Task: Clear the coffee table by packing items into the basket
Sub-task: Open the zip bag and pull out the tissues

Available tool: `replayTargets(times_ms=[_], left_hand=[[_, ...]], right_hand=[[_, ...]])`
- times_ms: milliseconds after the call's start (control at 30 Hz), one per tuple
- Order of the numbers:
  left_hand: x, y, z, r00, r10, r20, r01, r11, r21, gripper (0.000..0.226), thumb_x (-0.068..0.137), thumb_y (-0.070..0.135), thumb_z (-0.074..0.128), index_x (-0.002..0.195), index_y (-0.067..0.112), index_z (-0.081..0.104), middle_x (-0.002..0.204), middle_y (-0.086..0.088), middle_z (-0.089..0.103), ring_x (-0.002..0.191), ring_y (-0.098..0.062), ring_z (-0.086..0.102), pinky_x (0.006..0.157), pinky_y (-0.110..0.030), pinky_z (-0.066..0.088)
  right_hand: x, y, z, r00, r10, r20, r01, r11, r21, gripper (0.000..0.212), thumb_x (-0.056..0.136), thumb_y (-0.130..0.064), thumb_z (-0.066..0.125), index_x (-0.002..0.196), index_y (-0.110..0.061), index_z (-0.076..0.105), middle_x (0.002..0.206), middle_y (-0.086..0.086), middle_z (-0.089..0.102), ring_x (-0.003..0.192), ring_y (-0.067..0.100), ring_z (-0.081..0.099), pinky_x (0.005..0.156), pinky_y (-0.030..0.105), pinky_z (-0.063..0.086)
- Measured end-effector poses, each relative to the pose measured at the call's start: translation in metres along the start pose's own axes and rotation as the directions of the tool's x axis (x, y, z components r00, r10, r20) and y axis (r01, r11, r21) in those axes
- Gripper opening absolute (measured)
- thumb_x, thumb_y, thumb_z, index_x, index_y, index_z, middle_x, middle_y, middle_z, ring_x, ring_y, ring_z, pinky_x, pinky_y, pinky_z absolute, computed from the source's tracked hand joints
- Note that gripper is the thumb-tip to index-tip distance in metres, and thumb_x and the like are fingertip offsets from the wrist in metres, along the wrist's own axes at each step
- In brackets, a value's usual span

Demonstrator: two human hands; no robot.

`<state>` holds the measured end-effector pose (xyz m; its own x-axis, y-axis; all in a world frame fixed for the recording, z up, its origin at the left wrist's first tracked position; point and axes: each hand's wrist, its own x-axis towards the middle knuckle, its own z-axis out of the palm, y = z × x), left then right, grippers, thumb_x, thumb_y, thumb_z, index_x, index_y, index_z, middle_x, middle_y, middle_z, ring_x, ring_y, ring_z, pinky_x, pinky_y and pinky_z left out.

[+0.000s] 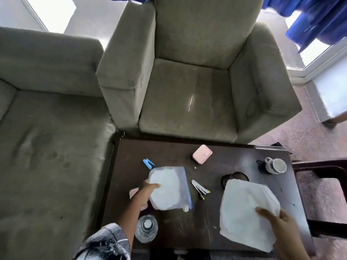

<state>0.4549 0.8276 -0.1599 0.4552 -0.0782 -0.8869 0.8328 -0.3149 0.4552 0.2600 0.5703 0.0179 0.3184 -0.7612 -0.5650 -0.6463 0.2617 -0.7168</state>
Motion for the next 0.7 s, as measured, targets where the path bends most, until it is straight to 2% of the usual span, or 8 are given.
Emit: replayTargets(times_ms=[100,233,333,400,433,500,600,700], left_hand=[[0.012,-0.008,-0.001,0.998,0.013,-0.068,-0.009,0.998,0.058,0.058,0.075,0.008,0.072,0.128,0.003,0.049,0.123,-0.013,0.059,0.112,-0.03,0.056,0.096,-0.038,0.046],[0.003,-0.006,-0.007,0.961,0.107,-0.257,-0.066,0.985,0.162,0.066,0.084,0.006,0.062,0.142,0.006,0.033,0.142,-0.014,0.045,0.127,-0.031,0.047,0.104,-0.036,0.04],[-0.021,0.009,-0.004,0.925,0.173,-0.338,-0.141,0.983,0.118,0.057,0.086,0.005,0.056,0.14,0.005,0.038,0.14,-0.016,0.048,0.123,-0.03,0.051,0.1,-0.033,0.042],[-0.056,0.023,0.007,0.951,0.202,-0.234,-0.207,0.978,0.005,0.041,0.089,0.009,0.055,0.129,0.003,0.049,0.119,-0.011,0.061,0.097,-0.023,0.058,0.079,-0.024,0.048],[-0.08,0.032,0.015,0.977,0.19,-0.1,-0.197,0.978,-0.063,0.034,0.092,0.015,0.054,0.124,0.004,0.053,0.108,-0.006,0.062,0.087,-0.018,0.057,0.071,-0.022,0.046],[-0.123,0.042,0.031,0.97,0.143,0.195,-0.127,0.988,-0.09,0.035,0.095,0.035,0.048,0.121,0.013,0.055,0.105,0.001,0.064,0.091,-0.014,0.059,0.077,-0.026,0.045],[-0.174,0.052,0.045,0.85,0.077,0.521,-0.03,0.995,-0.099,0.054,0.09,0.06,0.031,0.12,0.024,0.059,0.101,0.002,0.071,0.093,-0.014,0.066,0.082,-0.033,0.048],[-0.214,0.061,0.049,0.784,0.106,0.612,-0.038,0.992,-0.123,0.047,0.093,0.053,0.036,0.109,0.019,0.064,0.096,0.0,0.075,0.088,-0.009,0.07,0.074,-0.027,0.053]], right_hand=[[0.005,0.019,0.007,0.998,0.054,-0.017,-0.054,0.999,0.0,0.011,0.075,0.006,0.066,0.085,0.001,0.065,0.054,0.004,0.066,0.064,0.027,0.056,0.061,0.033,0.047],[-0.005,0.023,0.019,0.996,0.073,0.046,-0.075,0.996,0.038,0.008,0.076,0.005,0.066,0.081,-0.001,0.066,0.063,0.011,0.069,0.067,0.031,0.059,0.066,0.038,0.049],[-0.02,0.005,0.029,0.99,0.058,0.126,-0.07,0.993,0.09,0.012,0.08,0.003,0.063,0.09,-0.001,0.064,0.079,0.016,0.067,0.07,0.031,0.061,0.062,0.035,0.049],[-0.031,-0.009,0.033,0.983,0.039,0.177,-0.062,0.99,0.129,0.011,0.081,0.004,0.061,0.088,-0.005,0.063,0.082,0.015,0.067,0.069,0.029,0.061,0.057,0.032,0.049],[-0.036,-0.017,0.035,0.977,0.03,0.213,-0.064,0.986,0.154,0.012,0.081,0.004,0.061,0.087,-0.006,0.063,0.084,0.015,0.068,0.07,0.03,0.063,0.056,0.033,0.051],[-0.049,-0.033,0.035,0.948,0.026,0.317,-0.096,0.974,0.206,0.014,0.08,0.004,0.061,0.091,-0.005,0.065,0.085,0.016,0.072,0.074,0.033,0.066,0.054,0.033,0.056],[-0.059,-0.049,0.03,0.88,0.019,0.474,-0.164,0.95,0.267,0.029,0.074,0.002,0.067,0.103,-0.001,0.064,0.095,0.018,0.073,0.083,0.036,0.068,0.061,0.038,0.057],[-0.066,-0.058,0.021,0.832,-0.019,0.554,-0.162,0.948,0.276,0.043,0.068,-0.003,0.071,0.11,-0.003,0.063,0.102,0.018,0.071,0.088,0.035,0.069,0.068,0.04,0.055]])
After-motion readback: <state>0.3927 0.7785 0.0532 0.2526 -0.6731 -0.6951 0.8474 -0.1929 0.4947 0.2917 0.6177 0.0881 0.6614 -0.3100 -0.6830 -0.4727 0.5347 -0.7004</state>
